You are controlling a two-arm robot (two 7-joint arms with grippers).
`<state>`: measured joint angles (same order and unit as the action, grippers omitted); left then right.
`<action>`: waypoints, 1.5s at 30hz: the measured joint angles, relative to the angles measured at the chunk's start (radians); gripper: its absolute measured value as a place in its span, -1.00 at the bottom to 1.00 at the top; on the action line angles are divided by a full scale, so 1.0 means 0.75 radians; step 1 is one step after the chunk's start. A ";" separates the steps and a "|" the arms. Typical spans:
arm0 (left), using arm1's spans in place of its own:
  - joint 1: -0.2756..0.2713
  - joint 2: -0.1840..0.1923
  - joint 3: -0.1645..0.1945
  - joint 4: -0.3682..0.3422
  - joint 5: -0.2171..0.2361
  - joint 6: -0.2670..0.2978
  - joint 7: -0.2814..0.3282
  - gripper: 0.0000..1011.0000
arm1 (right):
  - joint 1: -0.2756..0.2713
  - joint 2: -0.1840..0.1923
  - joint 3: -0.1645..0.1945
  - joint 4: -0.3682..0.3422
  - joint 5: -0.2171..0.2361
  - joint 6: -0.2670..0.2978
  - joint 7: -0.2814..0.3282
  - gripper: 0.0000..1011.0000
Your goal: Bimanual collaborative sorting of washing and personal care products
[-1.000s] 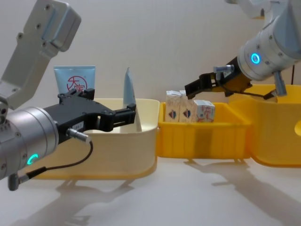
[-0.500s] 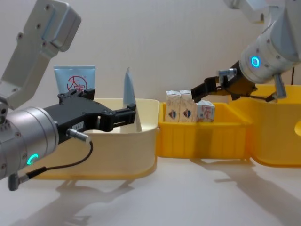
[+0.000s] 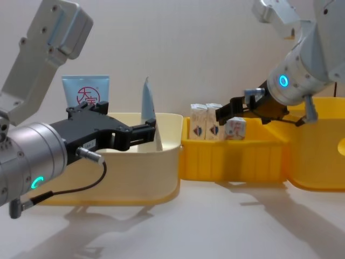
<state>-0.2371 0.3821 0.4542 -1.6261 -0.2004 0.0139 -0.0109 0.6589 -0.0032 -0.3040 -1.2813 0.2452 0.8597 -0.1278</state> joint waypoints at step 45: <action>0.000 0.000 0.000 0.000 0.000 0.000 0.000 0.98 | 0.032 -0.047 -0.001 0.140 -0.054 -0.074 0.018 0.81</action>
<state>-0.2371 0.3821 0.4542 -1.6262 -0.2004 0.0139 -0.0109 0.6826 -0.0386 -0.3051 -1.1765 0.2045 0.8039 -0.1142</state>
